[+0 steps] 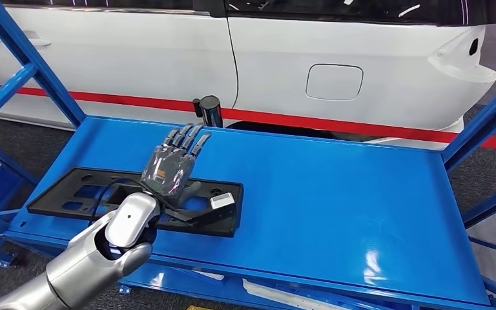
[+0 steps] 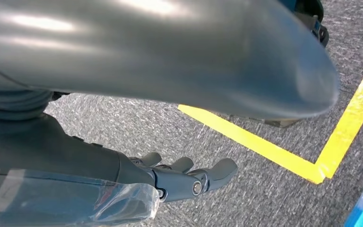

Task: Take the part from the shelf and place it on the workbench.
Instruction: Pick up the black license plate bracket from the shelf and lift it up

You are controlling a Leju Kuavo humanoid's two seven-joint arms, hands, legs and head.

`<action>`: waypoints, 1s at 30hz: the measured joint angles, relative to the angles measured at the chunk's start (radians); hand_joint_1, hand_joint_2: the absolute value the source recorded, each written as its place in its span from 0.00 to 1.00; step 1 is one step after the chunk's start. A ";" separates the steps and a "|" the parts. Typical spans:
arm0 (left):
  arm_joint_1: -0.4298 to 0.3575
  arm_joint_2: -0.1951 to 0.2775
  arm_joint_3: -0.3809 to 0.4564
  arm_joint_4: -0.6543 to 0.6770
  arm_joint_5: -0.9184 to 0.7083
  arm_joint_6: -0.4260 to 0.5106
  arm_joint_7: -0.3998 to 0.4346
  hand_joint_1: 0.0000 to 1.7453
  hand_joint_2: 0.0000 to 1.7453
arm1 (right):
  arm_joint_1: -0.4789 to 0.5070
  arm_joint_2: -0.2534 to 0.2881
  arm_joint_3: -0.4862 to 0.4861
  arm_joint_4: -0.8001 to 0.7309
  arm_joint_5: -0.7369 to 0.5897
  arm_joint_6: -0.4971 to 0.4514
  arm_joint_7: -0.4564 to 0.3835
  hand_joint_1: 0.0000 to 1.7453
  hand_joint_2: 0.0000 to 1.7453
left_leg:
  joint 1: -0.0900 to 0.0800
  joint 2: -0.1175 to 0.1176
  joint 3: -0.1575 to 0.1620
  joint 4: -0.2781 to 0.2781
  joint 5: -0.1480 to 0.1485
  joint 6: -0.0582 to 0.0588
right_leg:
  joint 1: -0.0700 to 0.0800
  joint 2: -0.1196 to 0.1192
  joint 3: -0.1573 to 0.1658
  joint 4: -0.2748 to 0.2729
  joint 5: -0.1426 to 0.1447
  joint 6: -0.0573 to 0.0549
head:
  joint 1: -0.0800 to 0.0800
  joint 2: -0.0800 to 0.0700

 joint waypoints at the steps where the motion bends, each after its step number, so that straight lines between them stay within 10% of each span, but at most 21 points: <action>1: -0.004 0.001 0.000 -0.011 -0.008 0.001 0.002 0.00 1.00 | 0.000 0.000 0.000 0.000 -0.002 0.000 -0.001 0.00 0.00 | -0.001 -0.001 0.029 -0.062 0.023 0.003 | 0.002 0.001 0.000 0.001 -0.001 0.004 | 0.000 0.000; 6: -0.009 0.006 -0.001 -0.064 -0.026 0.003 0.003 0.00 1.00 | 0.000 0.000 0.000 0.000 -0.007 -0.003 -0.001 0.00 0.00 | -0.008 -0.004 0.050 -0.113 0.038 0.030 | -0.001 0.001 -0.008 0.015 -0.014 0.028 | 0.002 0.000; 10: -0.007 0.007 -0.003 -0.105 -0.003 0.007 -0.011 0.00 1.00 | 0.001 0.000 0.000 0.000 -0.009 -0.003 -0.001 0.00 0.00 | -0.011 -0.003 0.052 -0.115 0.039 0.049 | -0.002 -0.002 -0.113 0.245 -0.130 0.034 | 0.005 0.000; 12: 0.004 0.007 -0.003 -0.120 0.035 0.010 -0.031 0.00 1.00 | 0.002 0.000 0.000 0.000 -0.009 -0.003 0.000 0.00 0.00 | -0.016 -0.003 0.055 -0.114 0.036 0.053 | -0.002 -0.002 -0.150 0.316 -0.140 0.032 | 0.005 0.000; 16: 0.022 0.007 -0.005 -0.156 0.116 0.006 -0.074 0.00 1.00 | 0.001 -0.001 0.000 0.000 -0.010 -0.003 -0.001 0.00 0.00 | -0.024 -0.006 0.067 -0.113 0.026 0.053 | 0.005 -0.003 -0.043 0.084 -0.019 0.013 | 0.006 0.000; 21: 0.052 0.006 -0.021 -0.203 0.221 -0.015 -0.126 0.00 1.00 | -0.001 -0.001 0.000 0.001 -0.010 -0.003 -0.001 0.00 0.00 | -0.027 -0.006 0.062 -0.101 0.011 0.037 | 0.006 -0.001 -0.010 0.013 -0.006 0.003 | 0.005 0.000; 26: 0.076 0.006 -0.034 -0.234 0.282 -0.018 -0.159 0.00 1.00 | -0.001 0.000 0.000 0.001 -0.010 -0.002 -0.001 0.00 0.00 | -0.013 -0.004 -0.073 0.187 -0.122 0.006 | 0.001 -0.003 -0.008 0.011 -0.006 -0.003 | 0.000 0.000; 28: 0.092 0.006 -0.040 -0.244 0.316 -0.019 -0.174 0.00 1.00 | 0.000 0.000 0.000 0.001 -0.009 -0.002 -0.001 0.00 0.00 | -0.007 -0.004 -0.082 0.194 -0.101 0.003 | 0.000 -0.001 -0.006 0.011 -0.006 -0.002 | 0.000 0.000; 30: 0.100 0.006 -0.046 -0.255 0.372 -0.024 -0.198 0.00 1.00 | 0.000 0.000 0.000 0.001 -0.007 0.000 -0.001 0.00 0.00 | -0.001 -0.004 -0.020 0.055 -0.028 0.001 | -0.002 0.001 -0.003 0.012 -0.008 0.002 | 0.000 0.000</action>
